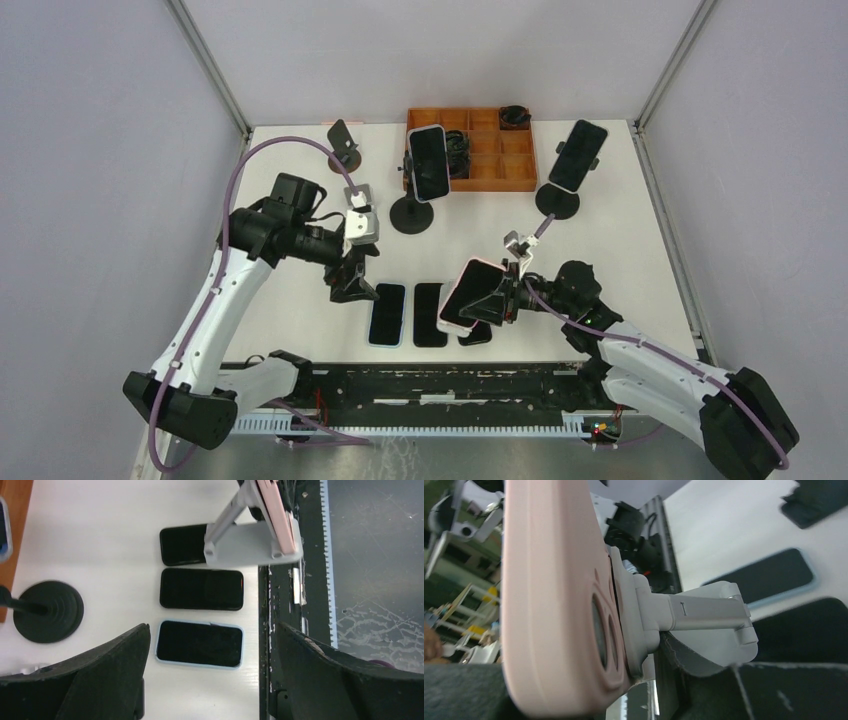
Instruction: Remove the phone from the phone stand
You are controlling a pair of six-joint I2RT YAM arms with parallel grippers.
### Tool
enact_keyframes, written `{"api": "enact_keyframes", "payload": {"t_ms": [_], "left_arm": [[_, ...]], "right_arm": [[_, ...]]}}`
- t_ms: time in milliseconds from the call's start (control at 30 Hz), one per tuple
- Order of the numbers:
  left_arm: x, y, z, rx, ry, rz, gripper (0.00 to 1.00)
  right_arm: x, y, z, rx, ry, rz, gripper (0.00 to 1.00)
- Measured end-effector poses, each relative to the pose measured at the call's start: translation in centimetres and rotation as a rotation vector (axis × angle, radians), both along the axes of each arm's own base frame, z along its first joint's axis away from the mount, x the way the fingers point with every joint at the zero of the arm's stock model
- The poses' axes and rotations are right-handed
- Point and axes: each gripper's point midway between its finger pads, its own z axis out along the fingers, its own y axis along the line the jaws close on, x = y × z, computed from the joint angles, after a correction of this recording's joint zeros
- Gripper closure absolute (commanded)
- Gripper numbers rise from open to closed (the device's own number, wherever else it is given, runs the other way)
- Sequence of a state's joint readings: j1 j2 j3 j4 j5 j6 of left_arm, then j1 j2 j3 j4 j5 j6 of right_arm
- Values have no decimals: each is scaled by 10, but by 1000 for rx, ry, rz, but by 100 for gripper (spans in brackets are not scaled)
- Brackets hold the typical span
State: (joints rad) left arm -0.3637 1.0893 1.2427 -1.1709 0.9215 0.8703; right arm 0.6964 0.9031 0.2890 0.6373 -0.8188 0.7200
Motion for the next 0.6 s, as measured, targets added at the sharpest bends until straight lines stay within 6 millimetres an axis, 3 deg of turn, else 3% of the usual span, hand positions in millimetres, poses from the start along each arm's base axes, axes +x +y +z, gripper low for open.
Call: {"api": "enact_keyframes", "payload": {"t_ms": [300, 533, 600], "left_arm": [[-10, -23, 8, -15, -61, -70, 9], [-16, -28, 2, -4, -48, -94, 17], [-18, -29, 0, -1, -37, -96, 23]], "right_arm": [[-28, 52, 65, 113, -46, 224, 100], [-32, 77, 80, 128, -56, 281, 100], [-31, 84, 82, 125, -54, 291, 100]]}}
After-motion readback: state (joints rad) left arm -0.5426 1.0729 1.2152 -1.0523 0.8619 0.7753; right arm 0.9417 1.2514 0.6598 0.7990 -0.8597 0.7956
